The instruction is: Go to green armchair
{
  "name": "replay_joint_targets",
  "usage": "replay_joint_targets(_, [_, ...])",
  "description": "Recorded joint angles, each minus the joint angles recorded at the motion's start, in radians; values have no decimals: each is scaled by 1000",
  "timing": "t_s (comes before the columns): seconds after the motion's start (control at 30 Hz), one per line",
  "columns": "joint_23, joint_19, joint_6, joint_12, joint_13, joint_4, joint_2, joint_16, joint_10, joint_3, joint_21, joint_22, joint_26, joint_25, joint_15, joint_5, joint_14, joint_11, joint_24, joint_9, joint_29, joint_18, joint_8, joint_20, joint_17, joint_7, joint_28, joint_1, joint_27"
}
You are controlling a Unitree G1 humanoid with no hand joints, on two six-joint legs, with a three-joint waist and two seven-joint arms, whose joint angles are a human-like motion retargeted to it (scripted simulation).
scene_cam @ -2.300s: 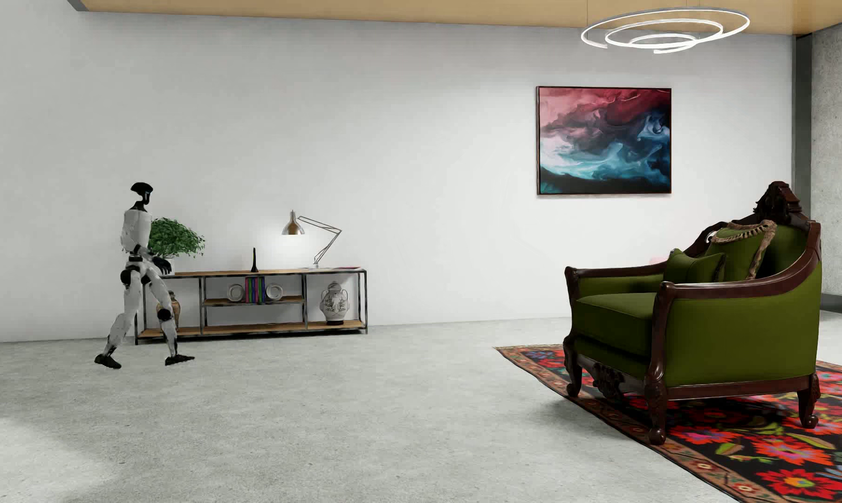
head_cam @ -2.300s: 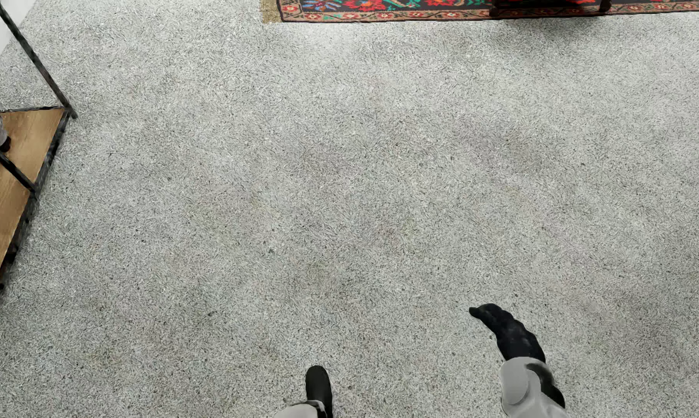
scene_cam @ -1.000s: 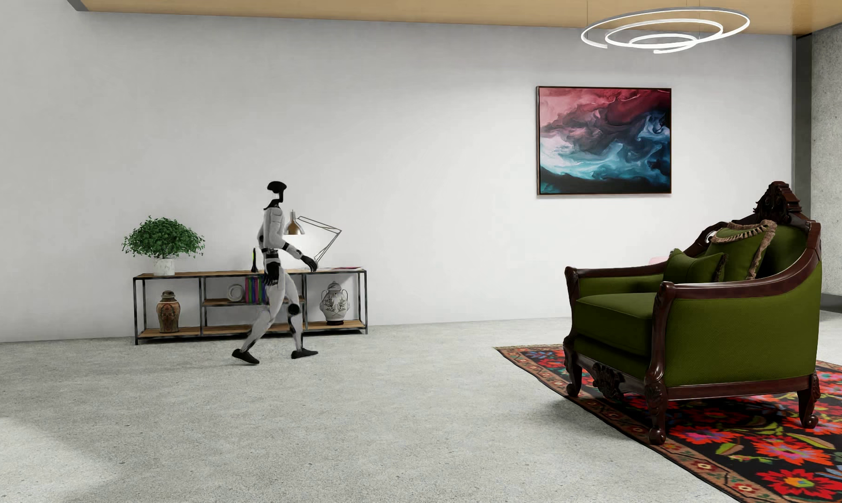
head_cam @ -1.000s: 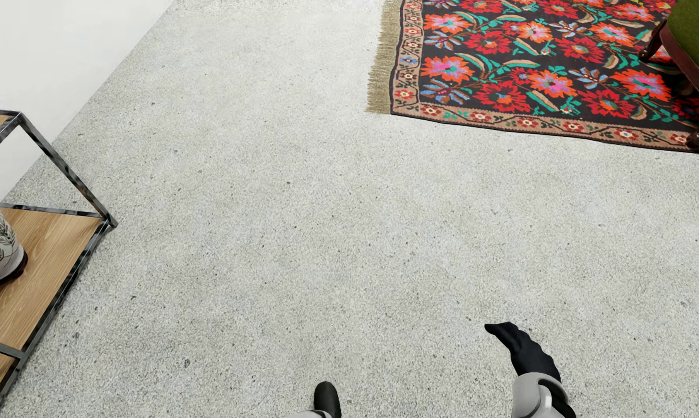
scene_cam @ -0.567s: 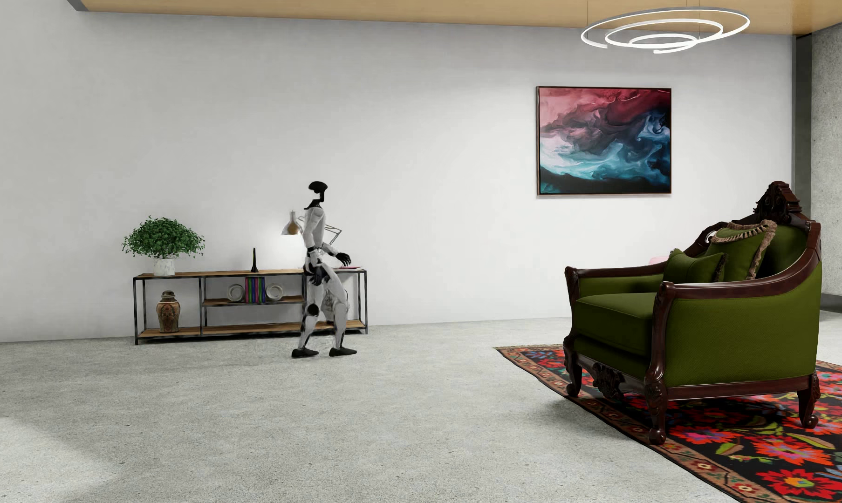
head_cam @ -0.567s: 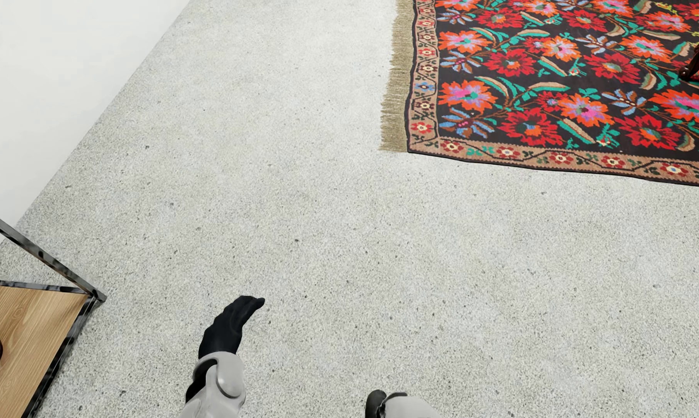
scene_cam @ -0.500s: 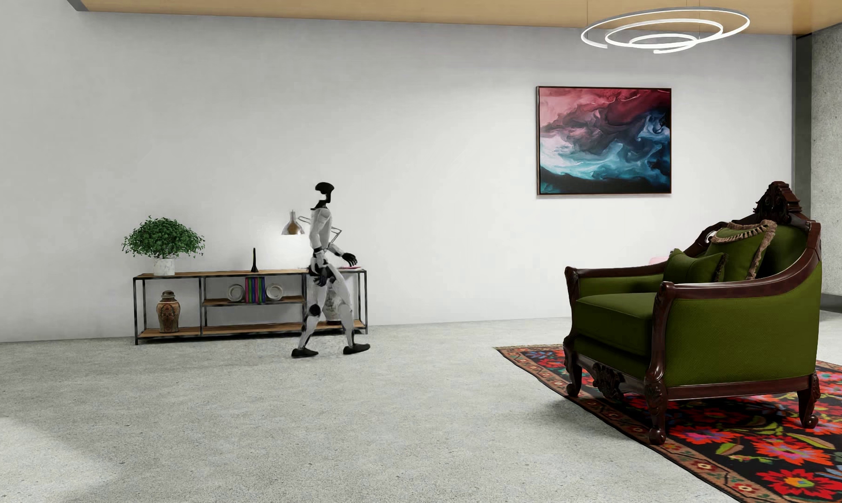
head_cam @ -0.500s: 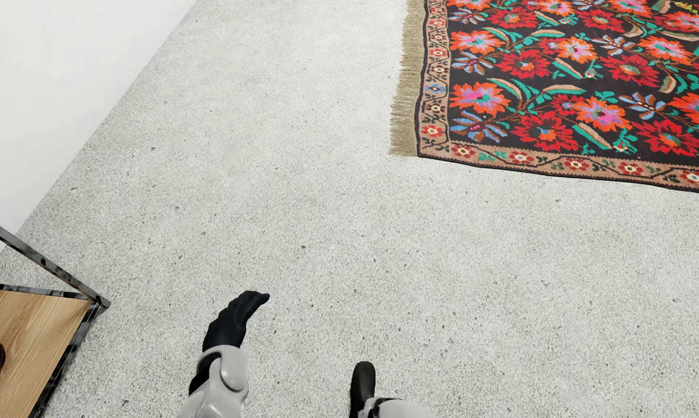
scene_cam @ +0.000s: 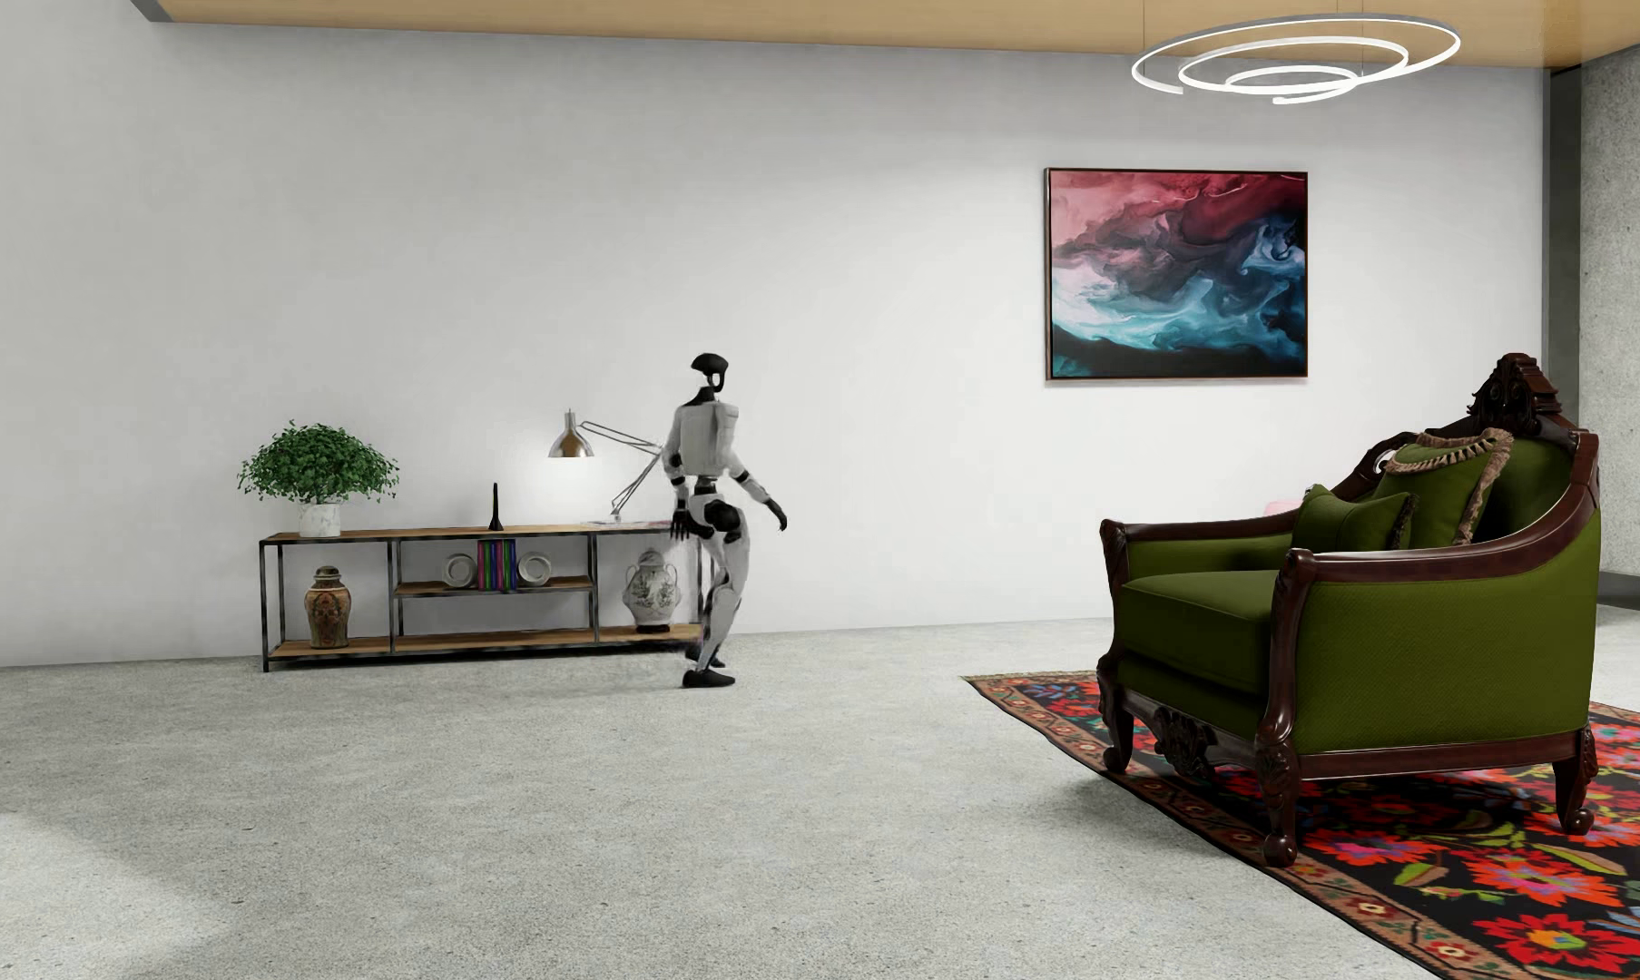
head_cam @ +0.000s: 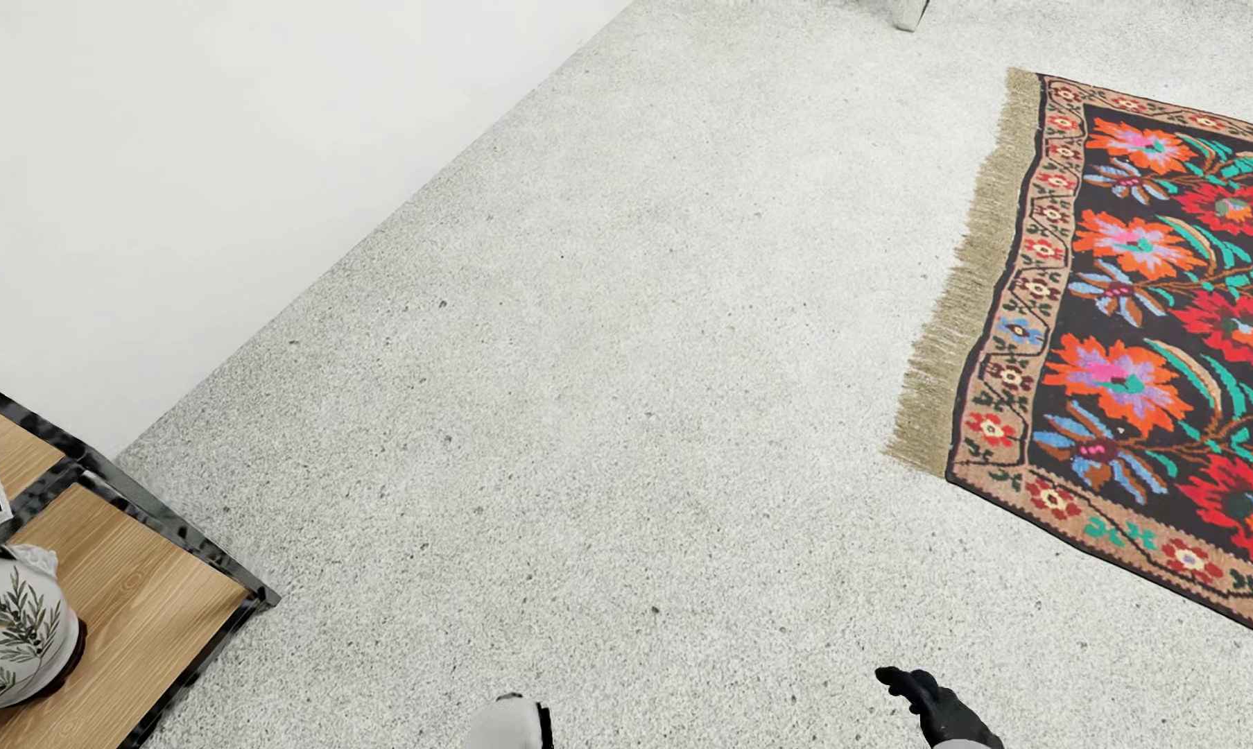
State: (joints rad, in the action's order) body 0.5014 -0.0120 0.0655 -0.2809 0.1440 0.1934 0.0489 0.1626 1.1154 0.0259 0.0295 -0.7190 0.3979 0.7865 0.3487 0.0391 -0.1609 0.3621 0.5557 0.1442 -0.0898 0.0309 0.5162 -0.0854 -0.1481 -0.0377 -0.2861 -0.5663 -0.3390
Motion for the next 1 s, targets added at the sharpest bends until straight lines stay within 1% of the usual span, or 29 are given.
replay_joint_targets(0.03, [-31,22,-2,-21,-16,-2,30,-10,-186,-13,12,-2,3,-7,26,-1,24,6,9,-5,-2,0,-10,19,-22,-9,-17,-13,12])
replay_joint_targets(0.07, [-59,47,-5,-37,-32,-13,65,-21,-421,-23,22,-14,6,-15,46,-3,72,3,18,-11,-2,10,-20,20,-42,-18,7,3,12])
replay_joint_targets(0.1, [-81,72,-9,-52,-47,-31,106,-30,-672,-30,31,-30,6,-29,55,-5,116,-16,33,-18,-6,26,-36,7,-54,-16,67,42,12])
replay_joint_targets(0.13, [-96,95,-14,-66,-61,-45,147,-41,-857,-33,42,-40,8,-39,55,-13,99,-23,49,-22,-6,106,-54,-6,-62,-28,140,83,8])
replay_joint_targets(0.17, [-100,120,-20,-69,-78,-51,176,-57,-867,-34,54,-48,16,-49,53,-34,118,-14,67,-23,-8,161,-72,-18,-73,-61,212,100,-1])
replay_joint_targets(0.2, [-107,143,-27,-58,-78,-82,199,-74,-841,-38,49,-61,24,-65,38,-70,211,13,85,-24,-15,24,-89,-27,-77,-72,260,115,-10])
replay_joint_targets(0.23, [-116,154,-40,-43,-53,-122,213,-96,-805,-42,37,-80,36,-67,-11,-124,206,63,112,-23,-29,-64,-110,-32,-74,-91,271,145,-20])
replay_joint_targets(0.27, [-111,147,-57,-25,-22,-156,201,-118,-772,-47,24,-96,49,-74,-84,-191,145,164,135,-22,-44,-81,-131,-24,-58,-119,264,180,-39])
replay_joint_targets(0.3, [-87,108,-76,-11,4,-187,151,-138,-757,-51,41,-102,58,-63,-211,-267,89,313,161,-19,-46,-87,-171,-13,-48,-155,240,227,-62])
replay_joint_targets(0.33, [-36,73,-96,8,0,-211,70,-157,-770,-51,97,-91,63,-49,-345,-345,48,482,168,-18,-9,-96,-213,13,-49,-193,212,283,-80])
replay_joint_targets(0.37, [12,1,-117,23,-6,-239,-28,-167,-809,-43,173,-69,50,-23,-447,-421,22,645,170,-15,66,-104,-261,28,-61,-226,187,351,-76])
replay_joint_targets(0.4, [42,-36,-136,47,-4,-268,-121,-164,-805,-29,233,-52,23,4,-366,-458,-15,765,177,-8,145,-109,-310,18,-77,-250,173,389,-57])
replay_joint_targets(0.43, [50,-51,-151,84,17,-291,-212,-148,-789,-11,242,-43,6,9,-285,-441,-54,845,187,-3,174,-111,-365,-4,-71,-256,175,419,-49])
replay_joint_targets(0.47, [45,-46,-159,120,60,-306,-290,-120,-773,5,222,-38,-12,-5,-248,-402,-91,873,200,0,152,-110,-401,-22,-47,-251,181,447,-53])
replay_joint_targets(0.5, [37,-29,-162,170,109,-316,-357,-103,-751,21,204,-19,-19,-16,-200,-354,-128,850,200,2,111,-104,-420,-21,-18,-243,184,470,-58])
replay_joint_targets(0.53, [36,-7,-162,205,152,-321,-411,-90,-731,35,194,19,-34,-22,-150,-314,-163,782,186,2,77,-102,-416,-4,2,-235,167,493,-61])
replay_joint_targets(0.57, [45,-8,-158,231,188,-325,-452,-80,-725,49,198,64,-60,-18,-128,-277,-190,675,157,1,64,-106,-396,19,13,-226,135,520,-61])
replay_joint_targets(0.63, [102,-9,-148,264,222,-334,-498,-48,-742,71,215,158,-117,-10,-134,-196,-233,379,104,-7,86,-104,-344,35,27,-207,54,582,-68])
replay_joint_targets(0.67, [127,18,-143,280,235,-339,-508,-31,-761,78,224,191,-131,-1,-177,-153,-249,212,86,-13,112,-98,-323,27,31,-197,29,616,-69])
replay_joint_targets(0.7, [149,42,-137,295,246,-342,-508,-16,-787,80,233,217,-144,10,-229,-118,-257,42,72,-19,130,-97,-279,15,35,-185,14,651,-70])
replay_joint_targets(0.73, [167,90,-131,305,257,-348,-500,-10,-805,79,243,232,-144,24,-253,-94,-267,-101,57,-25,144,-95,-210,5,34,-174,15,686,-70])
replay_joint_targets(0.77, [179,165,-126,309,264,-354,-499,-11,-807,77,250,239,-141,39,-238,-88,-280,-154,41,-29,160,-94,-137,0,27,-167,15,717,-72])
replay_joint_targets(0.8, [182,126,-119,304,268,-355,-499,-17,-799,77,246,237,-134,42,-272,-94,-288,-119,29,-31,166,-94,-93,-5,24,-157,12,750,-72])
replay_joint_targets(0.83, [181,0,-111,294,273,-347,-480,-23,-784,80,233,222,-124,41,-297,-93,-283,-90,31,-34,164,-89,-75,-20,27,-138,14,780,-73])
replay_joint_targets(0.87, [177,-153,-100,277,276,-323,-434,-30,-756,86,208,196,-109,35,-314,-76,-254,-108,33,-38,156,-76,-45,-40,38,-113,20,804,-77])
replay_joint_targets(0.9, [173,-205,-84,254,272,-290,-391,-38,-679,91,170,159,-93,26,-305,-60,-199,-105,32,-41,136,-63,-24,-60,52,-92,24,802,-86])
replay_joint_targets(0.93, [181,-201,-66,223,252,-247,-356,-40,-539,95,128,113,-72,14,-266,-41,-107,-84,38,-39,112,-6,-8,-86,67,-71,40,763,-96])
replay_joint_targets(0.97, [196,-197,-51,192,222,-206,-322,-34,-350,100,91,57,-44,15,-223,-27,6,-58,57,-34,93,113,12,-136,80,-34,78,691,-114])
replay_joint_targets(1.0, [198,-194,-40,174,189,-175,-280,-17,-145,105,59,1,-26,24,-183,-13,110,-49,89,-29,87,209,37,-214,91,14,145,594,-125])
